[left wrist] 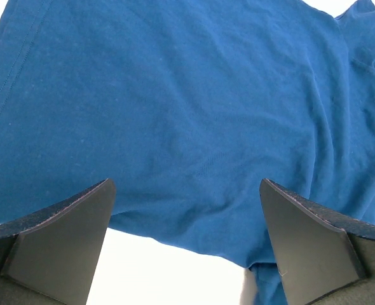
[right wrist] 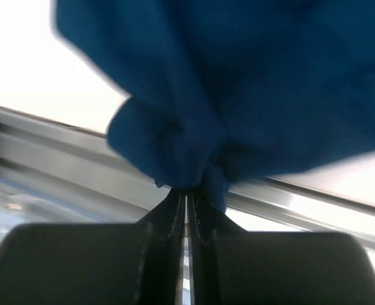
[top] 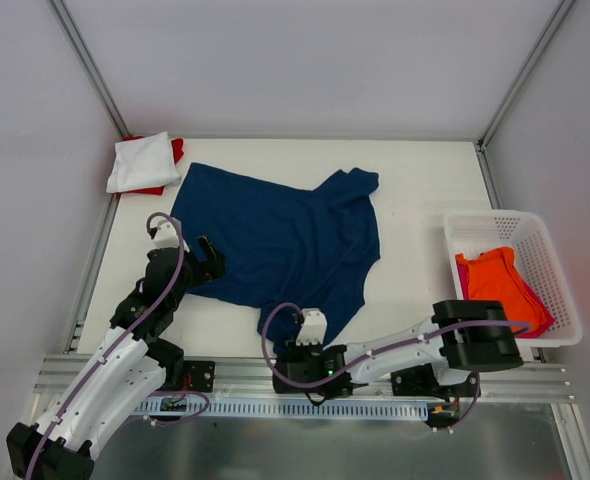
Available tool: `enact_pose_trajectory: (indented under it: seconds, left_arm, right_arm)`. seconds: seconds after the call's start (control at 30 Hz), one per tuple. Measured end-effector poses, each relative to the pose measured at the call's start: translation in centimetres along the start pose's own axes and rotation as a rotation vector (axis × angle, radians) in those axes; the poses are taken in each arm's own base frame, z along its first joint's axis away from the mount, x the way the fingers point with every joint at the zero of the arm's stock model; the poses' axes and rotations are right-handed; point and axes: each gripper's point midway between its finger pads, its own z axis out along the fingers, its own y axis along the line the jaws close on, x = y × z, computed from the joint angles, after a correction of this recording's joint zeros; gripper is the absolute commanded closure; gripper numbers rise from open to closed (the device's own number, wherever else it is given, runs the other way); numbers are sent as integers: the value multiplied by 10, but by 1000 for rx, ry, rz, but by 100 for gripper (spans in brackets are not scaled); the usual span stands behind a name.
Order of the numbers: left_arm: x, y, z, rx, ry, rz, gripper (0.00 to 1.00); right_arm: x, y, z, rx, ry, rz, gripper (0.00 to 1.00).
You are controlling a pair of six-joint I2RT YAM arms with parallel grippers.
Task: Fold and stack the t-shirts
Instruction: Flatten the tshirt out
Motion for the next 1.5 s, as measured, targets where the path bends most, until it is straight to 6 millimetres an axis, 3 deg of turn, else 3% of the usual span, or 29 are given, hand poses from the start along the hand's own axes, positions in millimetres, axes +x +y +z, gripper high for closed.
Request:
enact_pose_trajectory:
  seconds: [0.27,0.4,0.6,0.77,0.93,1.03,1.27,1.37,1.43,1.5]
  left_arm:
    - [1,1,0,-2,2,0,1]
    - [1,-1,0,5,3,3,1]
    - [0,-3,-2,12,-7,4,1]
    - [0,-1,-1,-1,-9,7,1]
    - [0,0,-1,-3,-11,7,1]
    - [0,0,-1,-3,-9,5,1]
    - [20,-17,-7,77,93,-60,8]
    - [38,-26,-13,104,225,-59,10]
    - [45,-32,-19,106,321,-46,17]
    - [46,-37,-26,98,394,-34,18]
  right_arm:
    - [-4,-80,-33,153,-74,-50,100]
    - [-4,-95,-37,141,-82,-19,100]
    - [-5,-102,-46,183,-117,-43,100]
    - [5,-143,-83,361,-45,-211,100]
    - [10,-179,-123,398,43,-205,100]
    - [9,-200,-137,424,58,-197,100]
    - [3,-210,-141,452,28,-148,100]
    - [-2,-206,-141,427,14,-129,100]
    - [-7,-203,-140,412,-2,-118,100]
    - [-12,-199,-139,400,-22,-108,100]
